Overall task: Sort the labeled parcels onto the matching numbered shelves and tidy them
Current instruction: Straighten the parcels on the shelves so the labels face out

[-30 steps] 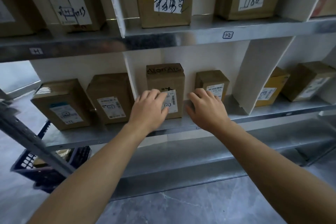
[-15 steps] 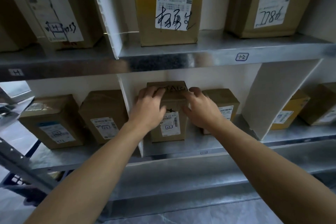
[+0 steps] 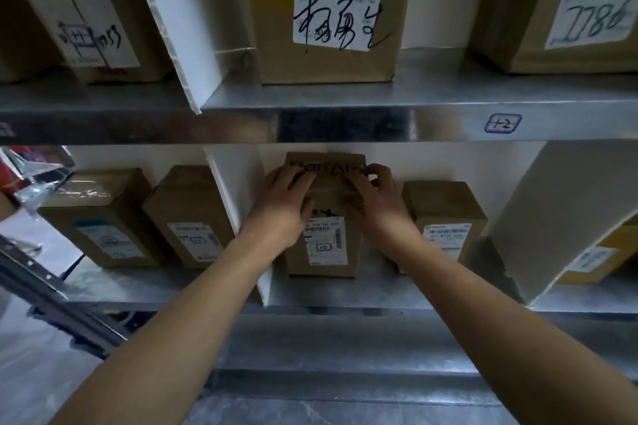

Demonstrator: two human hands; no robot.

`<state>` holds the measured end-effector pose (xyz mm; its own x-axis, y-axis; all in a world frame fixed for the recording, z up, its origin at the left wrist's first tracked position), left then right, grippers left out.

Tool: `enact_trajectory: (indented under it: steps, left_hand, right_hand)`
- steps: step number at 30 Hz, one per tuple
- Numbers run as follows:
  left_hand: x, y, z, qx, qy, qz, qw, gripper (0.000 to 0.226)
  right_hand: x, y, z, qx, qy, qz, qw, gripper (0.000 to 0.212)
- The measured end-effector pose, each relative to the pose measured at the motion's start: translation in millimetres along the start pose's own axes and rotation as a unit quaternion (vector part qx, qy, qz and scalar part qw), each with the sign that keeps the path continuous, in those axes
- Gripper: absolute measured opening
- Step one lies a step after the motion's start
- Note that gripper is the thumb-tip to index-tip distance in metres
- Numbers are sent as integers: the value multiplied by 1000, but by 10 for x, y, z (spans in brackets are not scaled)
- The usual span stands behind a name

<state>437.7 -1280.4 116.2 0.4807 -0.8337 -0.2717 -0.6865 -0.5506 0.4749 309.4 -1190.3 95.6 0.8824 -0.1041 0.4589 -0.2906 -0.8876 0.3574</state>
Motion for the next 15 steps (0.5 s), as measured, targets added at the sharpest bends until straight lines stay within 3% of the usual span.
enact_trajectory:
  steps: [15]
  left_hand:
    - [83, -173, -60, -51, -2, -46, 998, 46]
  right_hand:
    - [-6, -107, 95, -70, 38, -95, 992, 45]
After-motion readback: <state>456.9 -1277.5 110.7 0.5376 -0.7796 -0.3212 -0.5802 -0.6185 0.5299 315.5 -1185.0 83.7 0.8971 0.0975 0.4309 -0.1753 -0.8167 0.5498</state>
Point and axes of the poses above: each hand's wrist, its own y-axis towards the middle knuckle, its own z-axis out of the palm, x = y × z, the point moved 9 cm from there along y, towards the middle knuckle, and after that the axes turned 11 degrees about -z, right-handed, at the moved point
